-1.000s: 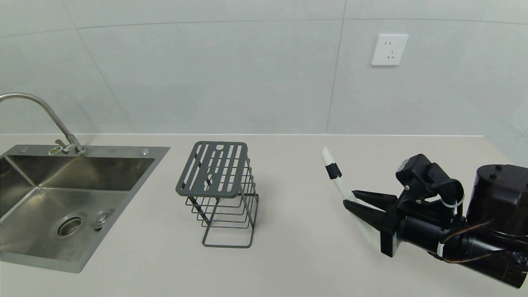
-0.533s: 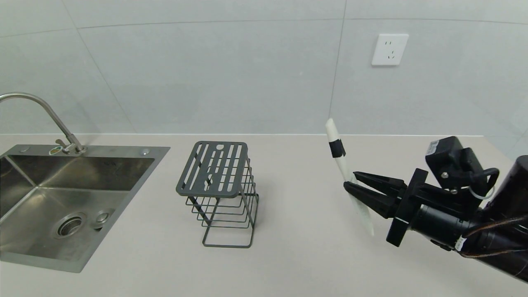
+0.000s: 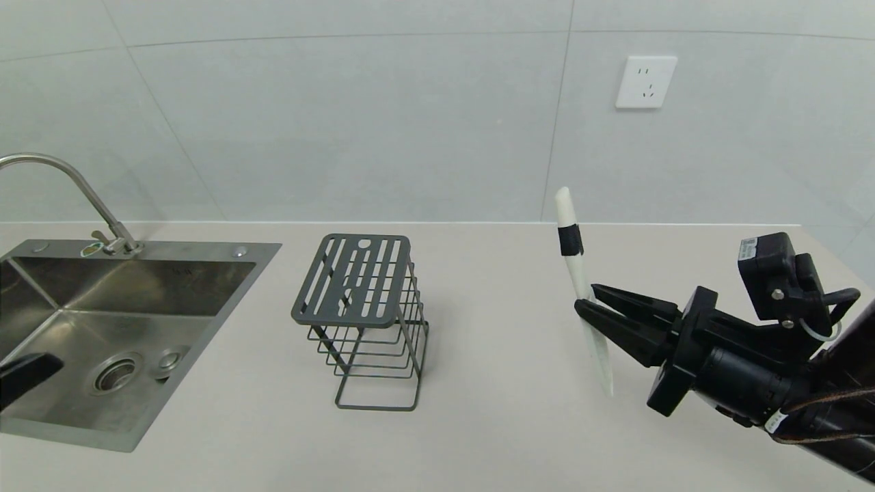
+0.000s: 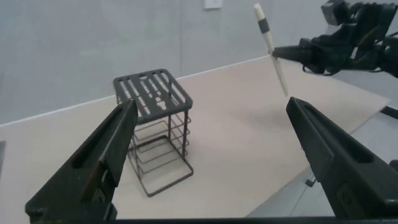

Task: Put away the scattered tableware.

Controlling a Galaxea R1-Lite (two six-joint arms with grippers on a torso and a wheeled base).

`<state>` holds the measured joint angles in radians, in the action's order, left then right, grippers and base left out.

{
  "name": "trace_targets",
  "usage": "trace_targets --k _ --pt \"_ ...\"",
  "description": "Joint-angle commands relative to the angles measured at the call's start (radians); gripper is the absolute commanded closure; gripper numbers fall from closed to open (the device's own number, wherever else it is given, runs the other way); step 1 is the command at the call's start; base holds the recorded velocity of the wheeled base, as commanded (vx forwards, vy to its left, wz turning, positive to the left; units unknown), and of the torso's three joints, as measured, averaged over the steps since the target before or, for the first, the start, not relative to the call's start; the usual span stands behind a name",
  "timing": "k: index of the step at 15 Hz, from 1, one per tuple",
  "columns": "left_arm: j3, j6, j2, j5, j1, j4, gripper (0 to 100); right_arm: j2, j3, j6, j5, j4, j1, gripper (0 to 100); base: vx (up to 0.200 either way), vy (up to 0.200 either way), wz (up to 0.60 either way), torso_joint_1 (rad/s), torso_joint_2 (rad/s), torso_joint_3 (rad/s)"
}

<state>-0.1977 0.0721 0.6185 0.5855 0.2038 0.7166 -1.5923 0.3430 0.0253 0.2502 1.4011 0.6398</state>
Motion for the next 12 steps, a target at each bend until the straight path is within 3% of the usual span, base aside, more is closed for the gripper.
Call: trace_targets --k 1,2,5,9,11,12 --pt "0.018 -0.028 0.208 0.071 0.052 0.122 0 -0.009 -0.006 0.001 0.0 0.003 0.001 100 0.0 0.0 0.0 0.0 0.0 0.0" --pt "0.018 -0.071 0.276 0.135 0.088 0.188 0 -0.009 -0.01 -0.001 0.0 0.012 0.001 100 0.0 0.0 0.0 0.0 0.0 0.0" --pt "-0.005 -0.204 0.415 0.278 0.112 0.265 0 0.009 -0.001 -0.015 0.0 0.03 0.001 100 0.0 0.0 0.0 0.0 0.0 0.0" --pt "-0.034 -0.284 0.558 0.378 0.172 0.267 0 0.117 -0.082 -0.018 0.0 0.036 -0.003 100 0.0 0.0 0.0 0.0 0.0 0.0" --pt "-0.108 -0.33 0.672 0.416 0.195 0.267 0 0.134 -0.081 -0.018 0.0 0.036 -0.003 100 0.0 0.0 0.0 0.0 0.0 0.0" --pt "-0.144 -0.33 0.719 0.416 0.207 0.267 0 0.132 -0.082 -0.018 0.0 0.036 -0.003 100 0.0 0.0 0.0 0.0 0.0 0.0"
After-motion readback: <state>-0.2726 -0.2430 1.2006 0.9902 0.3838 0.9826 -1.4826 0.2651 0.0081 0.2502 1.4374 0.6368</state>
